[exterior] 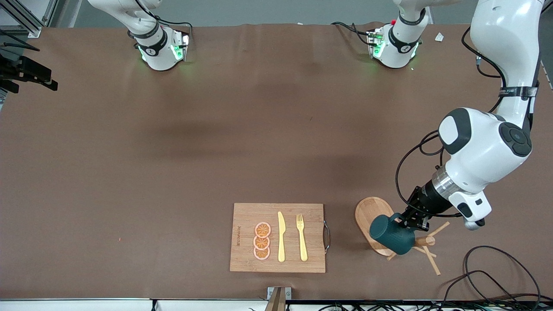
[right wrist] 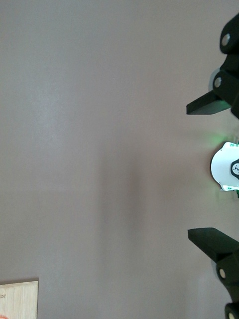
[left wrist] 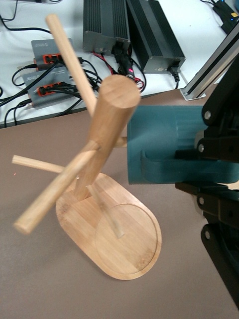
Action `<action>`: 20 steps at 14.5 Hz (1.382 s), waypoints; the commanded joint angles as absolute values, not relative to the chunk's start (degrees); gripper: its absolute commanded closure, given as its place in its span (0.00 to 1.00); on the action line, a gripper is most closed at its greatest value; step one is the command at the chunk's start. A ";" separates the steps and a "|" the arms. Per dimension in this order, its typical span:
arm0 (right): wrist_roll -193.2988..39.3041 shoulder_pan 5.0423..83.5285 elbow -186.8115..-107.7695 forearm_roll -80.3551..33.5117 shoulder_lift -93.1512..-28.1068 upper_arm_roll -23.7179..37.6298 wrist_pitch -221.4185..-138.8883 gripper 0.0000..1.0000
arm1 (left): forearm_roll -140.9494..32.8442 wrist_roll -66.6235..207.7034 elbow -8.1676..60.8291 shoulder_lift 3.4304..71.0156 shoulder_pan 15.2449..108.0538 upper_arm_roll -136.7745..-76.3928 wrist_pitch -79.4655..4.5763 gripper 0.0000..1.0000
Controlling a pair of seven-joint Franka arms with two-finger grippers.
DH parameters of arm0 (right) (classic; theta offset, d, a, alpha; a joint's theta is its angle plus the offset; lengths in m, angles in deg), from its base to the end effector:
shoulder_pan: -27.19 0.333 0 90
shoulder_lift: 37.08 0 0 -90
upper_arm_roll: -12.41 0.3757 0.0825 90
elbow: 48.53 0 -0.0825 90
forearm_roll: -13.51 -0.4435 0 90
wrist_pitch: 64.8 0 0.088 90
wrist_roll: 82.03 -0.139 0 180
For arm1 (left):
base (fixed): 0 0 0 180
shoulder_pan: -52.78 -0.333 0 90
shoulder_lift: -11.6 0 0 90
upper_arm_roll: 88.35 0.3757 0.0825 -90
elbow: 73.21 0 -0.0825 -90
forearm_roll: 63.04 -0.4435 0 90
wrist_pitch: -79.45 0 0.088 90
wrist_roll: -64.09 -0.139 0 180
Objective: Transfer cup from left to right arm and place
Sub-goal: 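Close the left gripper on the teal mug's body, then lift the teal mug off the stand with the left gripper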
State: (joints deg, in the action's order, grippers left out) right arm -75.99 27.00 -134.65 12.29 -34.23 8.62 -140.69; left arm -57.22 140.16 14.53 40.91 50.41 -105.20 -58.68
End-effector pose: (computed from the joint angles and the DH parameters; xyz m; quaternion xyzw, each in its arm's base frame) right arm 0.5627 -0.0370 0.6971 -0.9976 -0.0200 0.0631 0.0177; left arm 0.8018 -0.1684 0.4089 0.8050 0.5515 0.0586 0.2108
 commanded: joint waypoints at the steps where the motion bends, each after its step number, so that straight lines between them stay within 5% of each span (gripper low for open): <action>1: -76.14 26.57 -135.46 11.84 -33.03 8.54 -140.91 0.00 | -56.45 141.25 14.68 39.73 50.32 -106.45 -58.89 0.99; 10: -76.14 26.66 -134.84 11.84 -33.30 8.01 -141.00 0.00 | -57.68 148.63 18.55 34.19 51.89 -111.98 -55.46 1.00; 20: -76.58 26.57 -133.96 11.84 -33.82 8.01 -140.82 0.00 | -94.71 173.84 18.20 41.12 79.55 -111.46 -54.67 1.00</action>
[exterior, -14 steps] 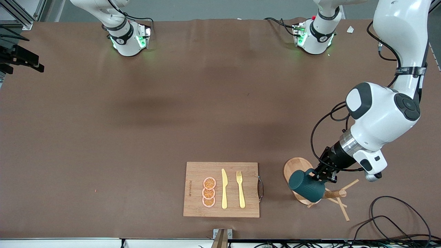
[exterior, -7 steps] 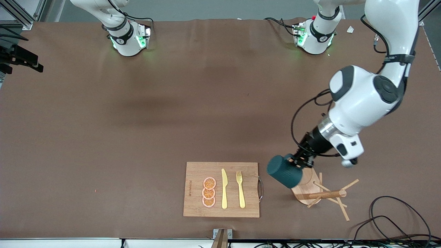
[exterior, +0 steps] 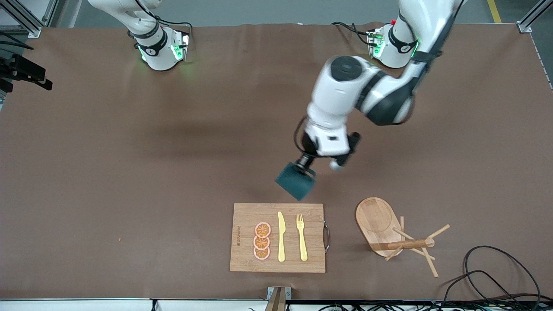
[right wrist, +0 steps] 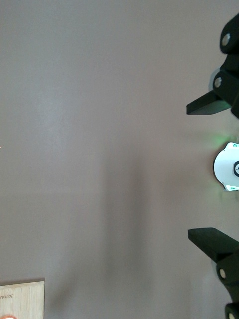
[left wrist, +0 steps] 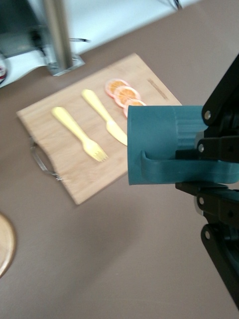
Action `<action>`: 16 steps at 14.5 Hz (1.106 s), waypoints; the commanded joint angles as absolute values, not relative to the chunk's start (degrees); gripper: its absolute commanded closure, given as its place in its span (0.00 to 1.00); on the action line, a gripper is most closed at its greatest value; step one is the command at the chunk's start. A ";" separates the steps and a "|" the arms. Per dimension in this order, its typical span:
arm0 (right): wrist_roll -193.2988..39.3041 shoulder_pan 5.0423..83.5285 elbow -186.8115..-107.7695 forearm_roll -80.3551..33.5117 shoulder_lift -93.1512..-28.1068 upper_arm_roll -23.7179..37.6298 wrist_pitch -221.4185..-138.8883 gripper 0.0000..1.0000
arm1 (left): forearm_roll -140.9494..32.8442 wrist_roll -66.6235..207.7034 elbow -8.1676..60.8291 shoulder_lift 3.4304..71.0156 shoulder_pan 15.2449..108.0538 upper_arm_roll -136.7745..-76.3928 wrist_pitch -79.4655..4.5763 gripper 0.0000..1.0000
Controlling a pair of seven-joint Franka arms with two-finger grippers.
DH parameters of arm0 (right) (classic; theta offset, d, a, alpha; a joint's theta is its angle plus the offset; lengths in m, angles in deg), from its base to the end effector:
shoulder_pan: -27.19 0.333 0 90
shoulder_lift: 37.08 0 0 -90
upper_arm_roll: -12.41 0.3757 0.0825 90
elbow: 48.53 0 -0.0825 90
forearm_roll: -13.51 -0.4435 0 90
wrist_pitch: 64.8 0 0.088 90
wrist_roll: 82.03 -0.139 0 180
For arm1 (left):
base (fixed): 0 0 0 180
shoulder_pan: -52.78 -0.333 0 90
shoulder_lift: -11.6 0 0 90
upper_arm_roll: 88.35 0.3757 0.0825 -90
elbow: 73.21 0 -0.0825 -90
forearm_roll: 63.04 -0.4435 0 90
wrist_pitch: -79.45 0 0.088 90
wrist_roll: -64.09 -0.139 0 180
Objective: Transfer cup from left to right arm and place
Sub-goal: 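Lift the teal mug off the stand with the left gripper, then carry the mug to mid-table while the right gripper reaches toward it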
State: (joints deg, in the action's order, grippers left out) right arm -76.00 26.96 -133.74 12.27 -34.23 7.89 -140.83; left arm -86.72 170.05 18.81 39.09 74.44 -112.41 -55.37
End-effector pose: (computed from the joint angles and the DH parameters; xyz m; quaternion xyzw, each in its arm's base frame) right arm 0.5627 -0.0448 0.7052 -0.9983 -0.0133 0.0539 0.0177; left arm 0.5972 -0.5244 0.3982 0.8913 0.4183 0.1130 0.1335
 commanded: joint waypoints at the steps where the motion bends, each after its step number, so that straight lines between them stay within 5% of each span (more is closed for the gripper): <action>1: -76.58 26.48 -133.96 11.84 -34.35 8.01 -140.91 0.00 | -99.47 175.34 18.03 42.18 81.93 -111.46 -53.27 1.00; 5: -76.76 26.31 -133.79 11.84 -36.11 8.01 -141.17 0.00 | -116.78 176.67 16.89 48.76 92.73 -108.40 -49.33 1.00; 8: -76.23 25.26 -133.61 11.76 -39.71 7.92 -141.78 0.00 | -125.25 178.26 8.82 56.05 101.53 -103.13 -40.62 1.00; 13: -76.14 22.00 -133.52 12.02 -46.65 7.92 -143.72 0.00 | -139.21 180.98 7.92 60.63 115.68 -89.16 -36.31 1.00; 16: -76.40 22.09 -133.61 12.02 -46.83 7.92 -143.90 0.00 | -148.26 186.58 7.04 65.55 120.00 -87.20 -32.80 1.00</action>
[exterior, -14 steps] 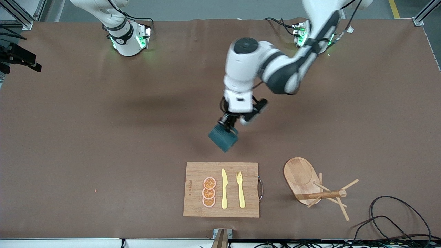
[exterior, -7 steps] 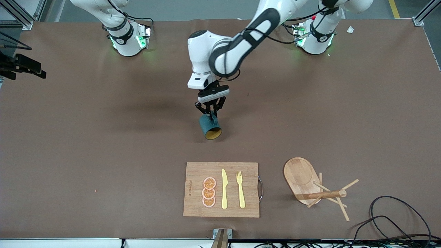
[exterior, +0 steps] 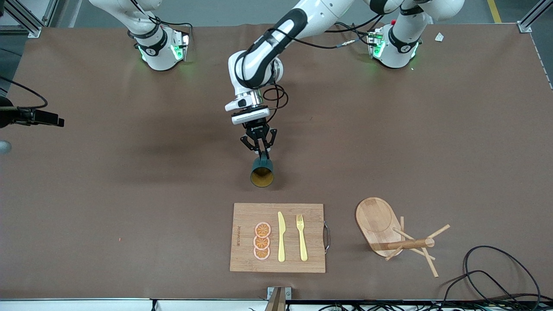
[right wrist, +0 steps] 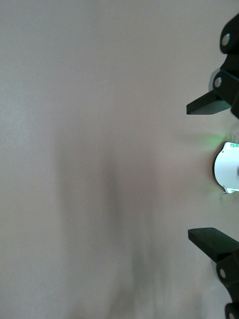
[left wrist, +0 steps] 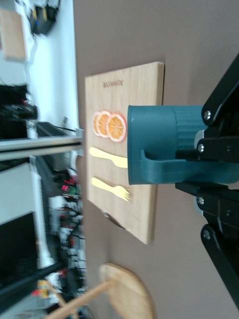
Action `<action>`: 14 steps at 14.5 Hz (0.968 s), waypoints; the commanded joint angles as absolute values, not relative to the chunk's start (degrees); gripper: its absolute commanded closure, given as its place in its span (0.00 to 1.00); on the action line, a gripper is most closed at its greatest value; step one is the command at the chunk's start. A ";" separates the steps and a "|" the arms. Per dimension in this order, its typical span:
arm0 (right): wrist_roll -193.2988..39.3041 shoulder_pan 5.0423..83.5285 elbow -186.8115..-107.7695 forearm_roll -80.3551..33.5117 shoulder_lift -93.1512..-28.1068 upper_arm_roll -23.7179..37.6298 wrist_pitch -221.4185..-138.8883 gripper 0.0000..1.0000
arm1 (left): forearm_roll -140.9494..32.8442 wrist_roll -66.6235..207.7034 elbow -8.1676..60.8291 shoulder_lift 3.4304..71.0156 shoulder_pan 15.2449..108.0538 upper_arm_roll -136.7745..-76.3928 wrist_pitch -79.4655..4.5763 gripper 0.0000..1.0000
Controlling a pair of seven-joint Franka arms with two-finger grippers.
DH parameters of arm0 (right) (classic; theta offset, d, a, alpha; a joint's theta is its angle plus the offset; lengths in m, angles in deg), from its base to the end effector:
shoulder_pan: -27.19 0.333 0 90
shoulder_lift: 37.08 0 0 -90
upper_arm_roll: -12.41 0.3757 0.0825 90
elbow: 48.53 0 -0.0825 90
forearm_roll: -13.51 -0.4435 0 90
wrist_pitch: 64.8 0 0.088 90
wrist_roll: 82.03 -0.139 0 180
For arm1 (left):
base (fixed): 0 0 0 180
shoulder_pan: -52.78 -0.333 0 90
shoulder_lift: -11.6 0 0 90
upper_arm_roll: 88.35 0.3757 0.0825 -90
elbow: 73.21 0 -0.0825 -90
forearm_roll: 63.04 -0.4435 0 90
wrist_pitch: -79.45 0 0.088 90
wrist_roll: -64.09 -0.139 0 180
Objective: Transfer cup from left to right arm and place
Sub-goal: 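Carry the mug to mid-table while the right gripper reaches toward it, then grasp the mug with the right gripper while the left gripper releases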
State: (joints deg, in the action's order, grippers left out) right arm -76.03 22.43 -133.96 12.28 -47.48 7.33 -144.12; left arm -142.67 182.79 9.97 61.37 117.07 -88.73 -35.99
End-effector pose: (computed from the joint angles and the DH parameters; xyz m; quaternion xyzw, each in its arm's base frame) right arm 0.6351 -0.1021 0.5668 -0.9891 0.0331 0.1415 0.0224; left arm 0.4263 -0.6964 0.1641 -0.8411 -0.0256 -0.5308 0.1011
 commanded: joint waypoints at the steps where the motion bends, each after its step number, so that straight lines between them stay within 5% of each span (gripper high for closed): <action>1: -76.67 22.26 -133.87 11.58 -46.83 7.92 -144.77 0.00 | -153.87 191.31 5.91 68.00 120.71 -87.46 -31.22 1.00; 7: -81.47 24.72 -134.66 6.40 -47.01 8.36 -148.29 0.00 | -167.54 203.21 5.72 75.57 124.67 -87.64 -21.02 0.97; 8: -84.20 26.21 -134.84 5.78 -47.44 8.36 -149.34 0.00 | -167.63 204.26 5.72 76.11 125.10 -87.64 -20.05 0.88; 10: -90.78 30.15 -135.89 5.69 -48.41 8.36 -152.23 0.00 | -165.98 207.86 5.81 75.50 125.37 -88.60 -19.77 0.21; 11: -93.86 31.83 -136.85 5.52 -48.59 8.45 -153.90 0.00 | -165.27 210.66 5.89 75.50 125.46 -89.04 -19.34 0.00; 14: -101.51 36.05 -141.59 3.59 -48.94 8.36 -161.27 0.00 | -154.95 211.05 6.42 72.70 125.99 -92.90 -13.05 0.00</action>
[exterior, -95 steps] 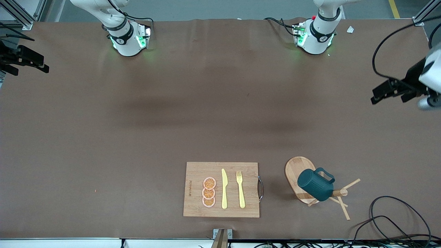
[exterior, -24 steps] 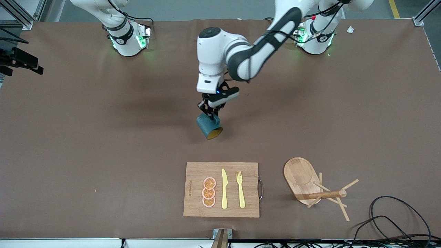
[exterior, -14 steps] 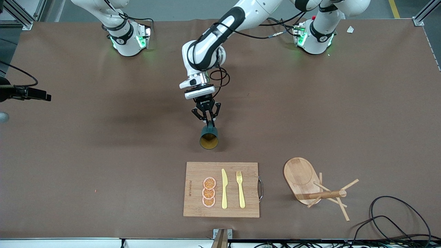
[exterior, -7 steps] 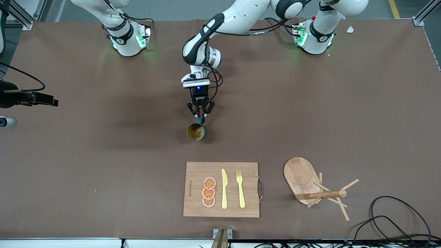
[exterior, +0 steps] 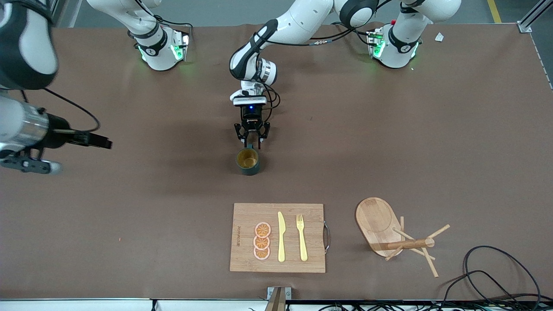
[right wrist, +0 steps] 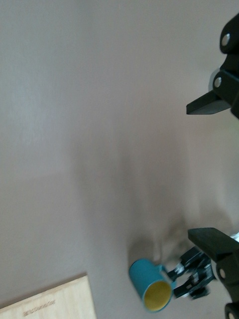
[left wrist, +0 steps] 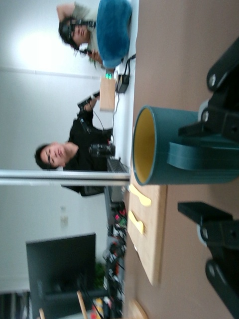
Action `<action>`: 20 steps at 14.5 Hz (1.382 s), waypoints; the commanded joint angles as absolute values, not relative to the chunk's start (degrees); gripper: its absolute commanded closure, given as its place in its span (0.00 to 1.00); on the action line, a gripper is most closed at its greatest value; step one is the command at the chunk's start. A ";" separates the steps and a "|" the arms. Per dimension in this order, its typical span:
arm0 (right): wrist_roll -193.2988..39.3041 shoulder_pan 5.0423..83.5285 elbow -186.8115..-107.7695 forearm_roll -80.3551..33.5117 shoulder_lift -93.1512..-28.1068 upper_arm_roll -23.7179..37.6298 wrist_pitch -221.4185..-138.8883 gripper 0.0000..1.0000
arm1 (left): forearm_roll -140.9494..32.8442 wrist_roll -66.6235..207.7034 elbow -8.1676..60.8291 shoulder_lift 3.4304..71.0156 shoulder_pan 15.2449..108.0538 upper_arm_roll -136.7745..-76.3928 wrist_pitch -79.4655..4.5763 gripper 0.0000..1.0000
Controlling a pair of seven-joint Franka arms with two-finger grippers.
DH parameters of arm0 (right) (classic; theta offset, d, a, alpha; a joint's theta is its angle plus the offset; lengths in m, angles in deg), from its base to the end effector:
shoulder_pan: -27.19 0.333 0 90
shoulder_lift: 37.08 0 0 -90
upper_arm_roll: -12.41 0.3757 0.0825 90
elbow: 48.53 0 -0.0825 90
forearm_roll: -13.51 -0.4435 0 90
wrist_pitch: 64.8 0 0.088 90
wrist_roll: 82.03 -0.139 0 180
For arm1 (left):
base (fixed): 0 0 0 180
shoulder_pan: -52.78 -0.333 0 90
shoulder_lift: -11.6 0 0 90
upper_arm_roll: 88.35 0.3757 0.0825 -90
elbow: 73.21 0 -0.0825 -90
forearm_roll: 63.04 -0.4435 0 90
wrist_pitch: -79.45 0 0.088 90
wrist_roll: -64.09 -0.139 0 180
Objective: Transfer cup from left to right arm and place
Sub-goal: 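Grasp the mug with the right gripper while the left gripper releases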
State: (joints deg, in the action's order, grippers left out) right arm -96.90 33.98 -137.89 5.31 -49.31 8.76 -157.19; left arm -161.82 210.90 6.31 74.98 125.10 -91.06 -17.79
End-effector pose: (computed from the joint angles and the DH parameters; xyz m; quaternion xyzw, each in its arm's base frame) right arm 0.6738 0.0598 0.5245 -0.9886 0.1101 0.0888 0.0509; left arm 0.3312 -0.7206 0.0470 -0.7225 -0.0569 -0.6890 0.0072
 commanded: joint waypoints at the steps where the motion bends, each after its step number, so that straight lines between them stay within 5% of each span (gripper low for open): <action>1: -104.24 37.63 -143.17 2.88 -49.38 8.45 -164.17 0.00 | -150.37 209.22 6.51 70.77 125.99 -94.57 -10.66 0.00; 6: -105.15 43.61 -144.25 2.09 -53.68 8.45 -170.87 0.00 | -140.31 202.01 5.99 61.37 125.47 -100.10 -8.17 0.00; 11: -105.41 49.85 -144.51 1.73 -61.14 8.45 -180.01 0.00 | -121.53 186.21 6.25 43.46 124.76 -101.27 -8.00 0.00; 20: -114.36 60.40 -152.51 -1.25 -63.00 8.36 -192.76 0.00 | -95.76 137.89 6.16 21.98 92.10 -101.09 -6.24 0.00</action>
